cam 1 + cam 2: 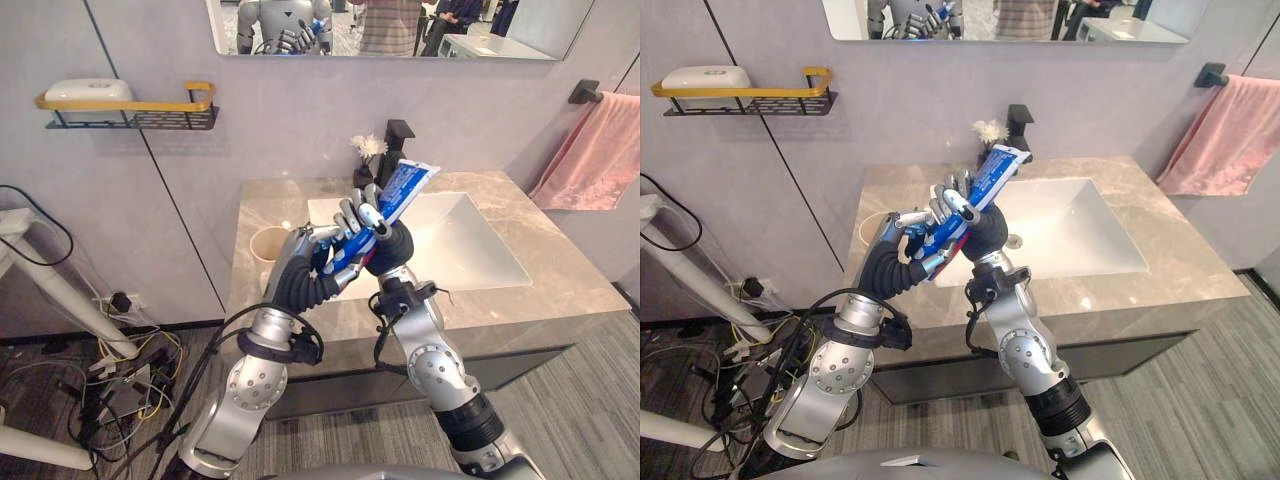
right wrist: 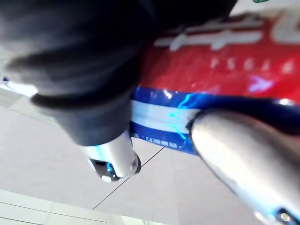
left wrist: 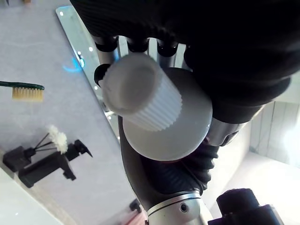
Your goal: Organize washtable
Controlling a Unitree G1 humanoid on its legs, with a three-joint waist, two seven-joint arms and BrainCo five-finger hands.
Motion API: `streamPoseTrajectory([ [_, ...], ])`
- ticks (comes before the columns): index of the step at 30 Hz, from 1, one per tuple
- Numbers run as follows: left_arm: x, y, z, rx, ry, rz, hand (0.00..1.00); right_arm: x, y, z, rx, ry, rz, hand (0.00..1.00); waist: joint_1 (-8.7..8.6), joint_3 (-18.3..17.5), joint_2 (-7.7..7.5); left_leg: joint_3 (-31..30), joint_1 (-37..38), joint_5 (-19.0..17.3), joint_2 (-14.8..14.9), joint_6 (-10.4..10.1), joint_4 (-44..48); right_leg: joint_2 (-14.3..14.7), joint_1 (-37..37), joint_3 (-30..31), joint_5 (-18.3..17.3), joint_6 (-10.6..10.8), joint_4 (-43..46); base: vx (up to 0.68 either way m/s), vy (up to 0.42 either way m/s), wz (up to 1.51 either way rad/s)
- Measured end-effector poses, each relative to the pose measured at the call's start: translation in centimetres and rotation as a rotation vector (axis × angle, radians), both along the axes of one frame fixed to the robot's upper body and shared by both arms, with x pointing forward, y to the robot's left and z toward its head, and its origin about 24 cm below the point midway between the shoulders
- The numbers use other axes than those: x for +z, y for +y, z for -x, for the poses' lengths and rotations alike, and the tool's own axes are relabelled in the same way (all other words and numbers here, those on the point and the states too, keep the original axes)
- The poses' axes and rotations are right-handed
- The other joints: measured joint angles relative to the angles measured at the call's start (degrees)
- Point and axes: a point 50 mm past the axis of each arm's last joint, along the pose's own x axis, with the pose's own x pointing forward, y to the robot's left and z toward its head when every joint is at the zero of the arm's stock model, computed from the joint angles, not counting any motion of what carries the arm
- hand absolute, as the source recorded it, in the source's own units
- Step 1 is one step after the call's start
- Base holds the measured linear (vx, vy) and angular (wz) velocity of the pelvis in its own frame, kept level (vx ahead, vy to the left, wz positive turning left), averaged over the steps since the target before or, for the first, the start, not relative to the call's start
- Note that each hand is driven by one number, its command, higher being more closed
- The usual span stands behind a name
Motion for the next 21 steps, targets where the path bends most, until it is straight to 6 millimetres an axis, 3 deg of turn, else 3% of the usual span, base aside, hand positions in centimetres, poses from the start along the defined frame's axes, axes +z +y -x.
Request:
streamPoseTrajectory([
  [2, 0.0, 0.0, 0.0, 0.0, 0.0, 0.0, 1.0, 0.0, 0.0, 0.0, 0.0, 0.0, 0.0, 1.0, 0.01, 0.0, 0.0, 0.0, 0.0, 0.0, 0.0, 0.0, 0.0, 0.0, 0.0, 0.0, 0.0, 0.0, 0.0, 0.0, 0.0, 0.0],
  [3, 0.0, 0.0, 0.0, 0.001, 0.001, 0.0, 0.0, 0.0, 0.0, 0.0, 0.0, 0.0, 0.0, 1.0, 0.01, 0.0, 0.02, 0.0, 0.0, 0.0, 0.0, 0.0, 0.0, 0.0, 0.0, 0.0, 0.0, 0.0, 0.0, 0.0, 0.0, 0.0],
  [15, 0.0, 0.7, -0.1, 0.04, 0.0, 0.02, 0.0, -0.1, -0.1, -0.1, -0.014, 0.015, 0.006, 1.0, 0.01, 0.0, 0.13, 0.0, 0.0, 0.0, 0.0, 0.0, 0.0, 0.0, 0.0, 0.0, 0.0, 0.0, 0.0, 0.0, 0.0, 0.0],
  [21, 0.3, 4.2, 0.2, 0.234, -0.026, 0.072, 0.0, -0.4, -2.1, -0.6, -0.108, 0.049, -0.011, 1.0, 0.08, 0.5, 0.92, -0.2, 0.2, 0.0, 0.0, 0.0, 0.0, 0.0, 0.3, -0.2, -0.1, -0.1, 0.0, 0.0, 0.0, 0.01],
])
